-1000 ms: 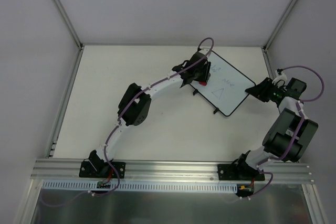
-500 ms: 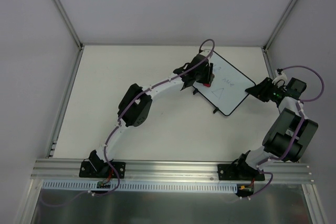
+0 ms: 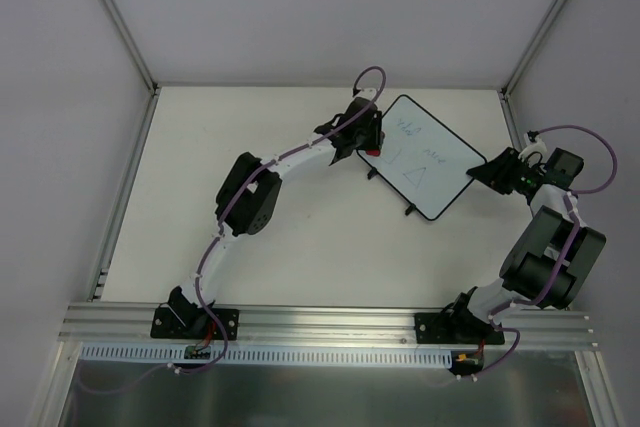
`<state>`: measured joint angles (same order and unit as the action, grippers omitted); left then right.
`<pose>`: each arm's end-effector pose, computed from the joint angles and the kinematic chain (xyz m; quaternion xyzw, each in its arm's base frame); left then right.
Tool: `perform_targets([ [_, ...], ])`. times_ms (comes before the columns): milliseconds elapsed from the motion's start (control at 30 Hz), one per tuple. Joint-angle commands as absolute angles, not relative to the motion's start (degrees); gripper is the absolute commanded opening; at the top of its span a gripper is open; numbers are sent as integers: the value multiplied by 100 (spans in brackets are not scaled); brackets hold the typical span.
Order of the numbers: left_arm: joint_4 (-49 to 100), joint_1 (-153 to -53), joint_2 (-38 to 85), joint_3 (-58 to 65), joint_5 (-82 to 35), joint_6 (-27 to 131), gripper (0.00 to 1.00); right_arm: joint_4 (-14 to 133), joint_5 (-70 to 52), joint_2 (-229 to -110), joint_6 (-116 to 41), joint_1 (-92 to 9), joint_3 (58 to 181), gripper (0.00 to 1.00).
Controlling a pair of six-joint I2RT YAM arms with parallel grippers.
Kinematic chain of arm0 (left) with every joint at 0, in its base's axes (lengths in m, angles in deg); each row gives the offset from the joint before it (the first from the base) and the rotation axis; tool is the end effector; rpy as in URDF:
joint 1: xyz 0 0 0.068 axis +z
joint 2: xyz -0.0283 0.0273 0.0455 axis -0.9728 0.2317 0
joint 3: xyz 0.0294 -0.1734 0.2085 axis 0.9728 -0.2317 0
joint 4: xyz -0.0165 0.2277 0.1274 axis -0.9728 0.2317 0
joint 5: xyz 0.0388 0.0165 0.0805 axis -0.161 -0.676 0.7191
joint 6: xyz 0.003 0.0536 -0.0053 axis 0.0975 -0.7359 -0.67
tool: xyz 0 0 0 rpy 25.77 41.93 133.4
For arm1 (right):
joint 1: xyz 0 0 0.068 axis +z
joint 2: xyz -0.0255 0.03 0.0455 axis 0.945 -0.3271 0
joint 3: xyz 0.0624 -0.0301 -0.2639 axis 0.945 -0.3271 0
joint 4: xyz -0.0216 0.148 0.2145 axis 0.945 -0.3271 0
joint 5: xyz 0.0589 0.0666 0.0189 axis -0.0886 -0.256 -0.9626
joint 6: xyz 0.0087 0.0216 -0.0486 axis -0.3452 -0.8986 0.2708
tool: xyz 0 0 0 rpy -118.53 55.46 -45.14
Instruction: Erase the whiteboard
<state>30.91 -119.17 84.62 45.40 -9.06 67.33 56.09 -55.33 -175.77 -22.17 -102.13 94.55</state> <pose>0.4149 -0.3757 0.2071 0.0850 0.8435 -0.2634 0.4603 0.2823 -0.1377 0.2165 -0.0233 0.8331 0.2588 0.4883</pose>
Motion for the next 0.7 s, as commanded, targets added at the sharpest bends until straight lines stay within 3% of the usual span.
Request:
perform_targets([
  [0,3202,-11852,8458,4577,-826,6825,8,5852,-5353,-17650,-2185,-10246,9424,31],
  [367,3201,-12397,8986,5324,-1196,6799,8,5878,-5371,-17659,-2194,-10228,9406,31],
  [667,3052,-12722,9065,5219,-1372,7027,8,5896,-5380,-17633,-2212,-10211,9380,31],
])
